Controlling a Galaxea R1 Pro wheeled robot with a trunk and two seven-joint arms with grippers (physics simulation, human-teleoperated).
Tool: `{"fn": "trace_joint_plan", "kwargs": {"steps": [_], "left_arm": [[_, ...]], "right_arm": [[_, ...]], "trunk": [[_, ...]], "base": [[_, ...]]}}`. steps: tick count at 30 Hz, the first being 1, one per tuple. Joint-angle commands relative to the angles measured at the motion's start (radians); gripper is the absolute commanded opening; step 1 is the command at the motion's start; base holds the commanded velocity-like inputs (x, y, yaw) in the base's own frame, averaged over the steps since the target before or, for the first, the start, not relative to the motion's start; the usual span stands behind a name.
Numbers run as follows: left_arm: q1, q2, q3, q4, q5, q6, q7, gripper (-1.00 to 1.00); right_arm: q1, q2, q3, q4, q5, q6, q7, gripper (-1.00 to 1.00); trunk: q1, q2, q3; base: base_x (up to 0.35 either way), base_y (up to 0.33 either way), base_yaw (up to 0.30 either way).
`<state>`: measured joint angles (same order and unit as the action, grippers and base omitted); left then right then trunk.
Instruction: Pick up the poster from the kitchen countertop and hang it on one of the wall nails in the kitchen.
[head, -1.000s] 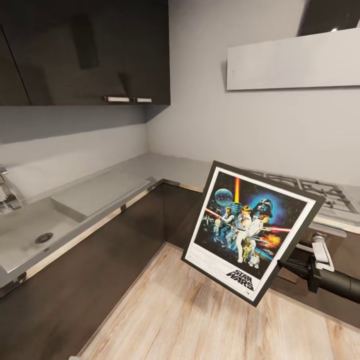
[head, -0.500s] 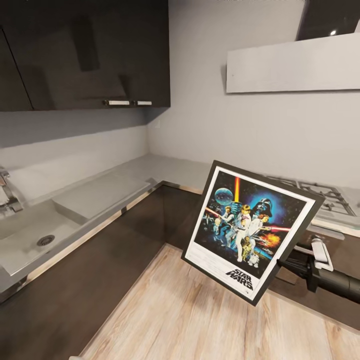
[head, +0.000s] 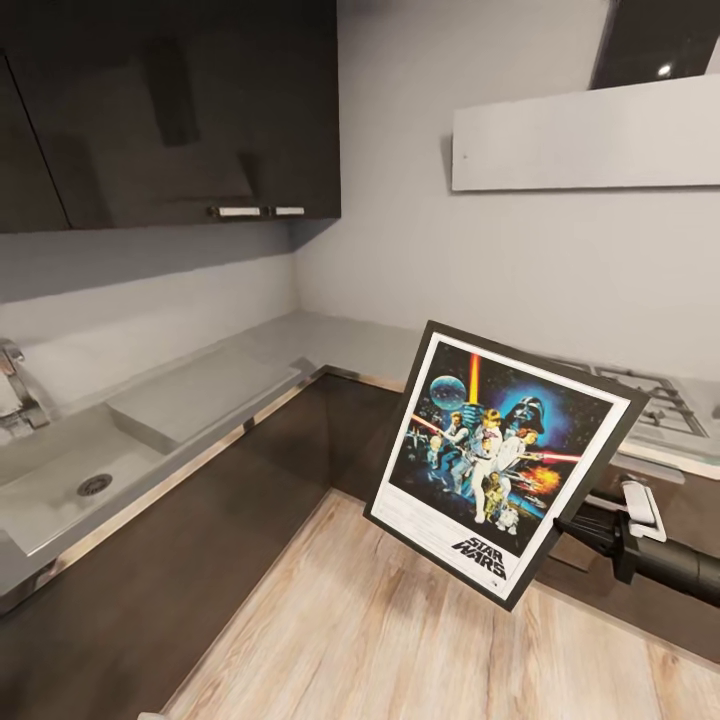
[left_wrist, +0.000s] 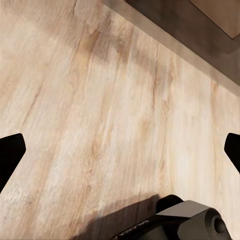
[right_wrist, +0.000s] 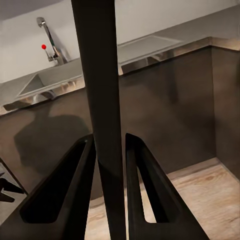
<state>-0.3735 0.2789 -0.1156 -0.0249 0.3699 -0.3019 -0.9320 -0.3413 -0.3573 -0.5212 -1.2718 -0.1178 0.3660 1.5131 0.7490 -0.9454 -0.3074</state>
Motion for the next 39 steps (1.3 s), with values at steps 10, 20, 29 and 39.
{"fn": "trace_joint_plan", "kwargs": {"steps": [10,20,29,39], "left_arm": [[-0.001,-0.001,-0.009,0.000,0.008,-0.005,-0.002,1.00],[-0.001,-0.001,-0.009,0.001,0.008,-0.005,-0.002,1.00],[-0.001,-0.001,-0.009,0.000,0.008,-0.004,-0.002,1.00],[-0.001,-0.001,-0.009,0.000,0.007,-0.004,-0.002,1.00]], "right_arm": [[-0.001,0.000,0.000,0.000,-0.002,0.013,0.005,-1.00],[-0.001,0.000,0.000,0.000,-0.002,0.013,0.004,-1.00],[-0.001,0.000,0.000,0.000,-0.002,0.013,0.005,-1.00],[-0.001,0.000,0.000,0.000,-0.002,0.013,0.005,-1.00]], "trunk": [[-0.038,0.069,0.030],[-0.077,0.139,0.062],[-0.111,0.202,0.090],[-0.149,0.272,0.121]], "base": [[0.000,0.000,0.000],[0.000,0.000,0.000],[0.000,0.000,0.000],[0.000,0.000,0.000]]}}
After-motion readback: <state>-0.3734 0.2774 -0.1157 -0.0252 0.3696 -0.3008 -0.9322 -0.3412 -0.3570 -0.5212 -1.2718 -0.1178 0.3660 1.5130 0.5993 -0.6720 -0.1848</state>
